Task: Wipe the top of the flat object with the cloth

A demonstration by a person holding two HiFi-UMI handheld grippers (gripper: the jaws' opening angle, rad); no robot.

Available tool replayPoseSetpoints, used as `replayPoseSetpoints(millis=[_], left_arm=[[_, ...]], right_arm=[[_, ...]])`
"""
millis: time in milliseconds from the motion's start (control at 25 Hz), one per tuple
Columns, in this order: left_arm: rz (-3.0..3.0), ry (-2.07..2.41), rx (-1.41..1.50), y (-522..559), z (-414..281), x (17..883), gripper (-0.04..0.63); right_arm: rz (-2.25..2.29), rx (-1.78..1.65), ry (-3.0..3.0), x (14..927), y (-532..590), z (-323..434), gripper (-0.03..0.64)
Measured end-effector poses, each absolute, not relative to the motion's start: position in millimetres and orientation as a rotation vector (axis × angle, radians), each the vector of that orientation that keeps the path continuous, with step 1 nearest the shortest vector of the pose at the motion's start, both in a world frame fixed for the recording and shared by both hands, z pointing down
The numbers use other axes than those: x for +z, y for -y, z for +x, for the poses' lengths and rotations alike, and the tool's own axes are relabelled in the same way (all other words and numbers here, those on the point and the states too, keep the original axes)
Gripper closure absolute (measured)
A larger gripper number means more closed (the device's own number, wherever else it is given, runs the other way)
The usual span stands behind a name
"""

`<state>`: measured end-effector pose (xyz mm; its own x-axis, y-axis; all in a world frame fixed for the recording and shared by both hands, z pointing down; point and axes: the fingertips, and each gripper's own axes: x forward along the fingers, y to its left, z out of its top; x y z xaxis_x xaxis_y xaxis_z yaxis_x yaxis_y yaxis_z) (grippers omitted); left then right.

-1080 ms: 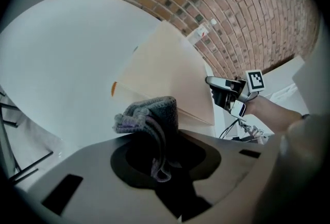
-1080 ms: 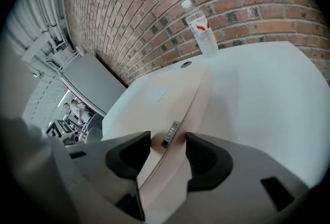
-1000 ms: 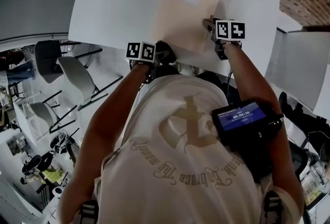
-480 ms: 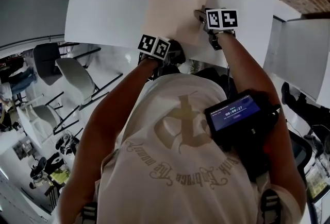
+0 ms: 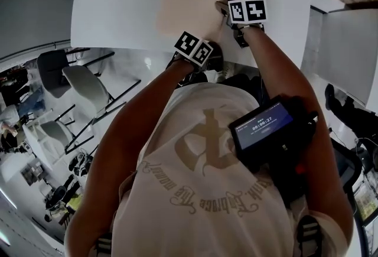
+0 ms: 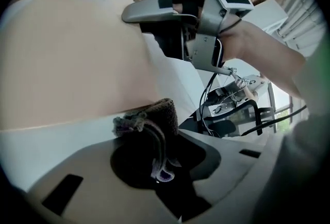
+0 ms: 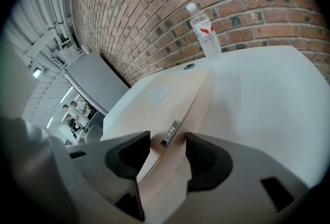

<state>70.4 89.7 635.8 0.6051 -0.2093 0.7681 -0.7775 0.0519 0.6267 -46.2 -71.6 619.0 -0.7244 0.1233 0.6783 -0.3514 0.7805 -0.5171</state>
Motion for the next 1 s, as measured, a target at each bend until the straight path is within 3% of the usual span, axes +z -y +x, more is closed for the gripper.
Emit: replayPoseSetpoints(millis=[520,720,1000], left_arm=[[1.656,0.900,0.427,-75.3,87.6,591.1,0.492],[1.776,0.980,0.373,-87.1,52.6,562.0,0.492],[1.780,1.327,0.183,-71.8,-5.5,515.4,0.491]], right_arm=[[0.156,0.847,2.248,616.6,77.2,-47.8,0.405],[0.124,0.803,2.356,590.0,77.1,-56.1,0.551],[0.042,0.784,2.578,521.4,83.2,-29.6,0.577]])
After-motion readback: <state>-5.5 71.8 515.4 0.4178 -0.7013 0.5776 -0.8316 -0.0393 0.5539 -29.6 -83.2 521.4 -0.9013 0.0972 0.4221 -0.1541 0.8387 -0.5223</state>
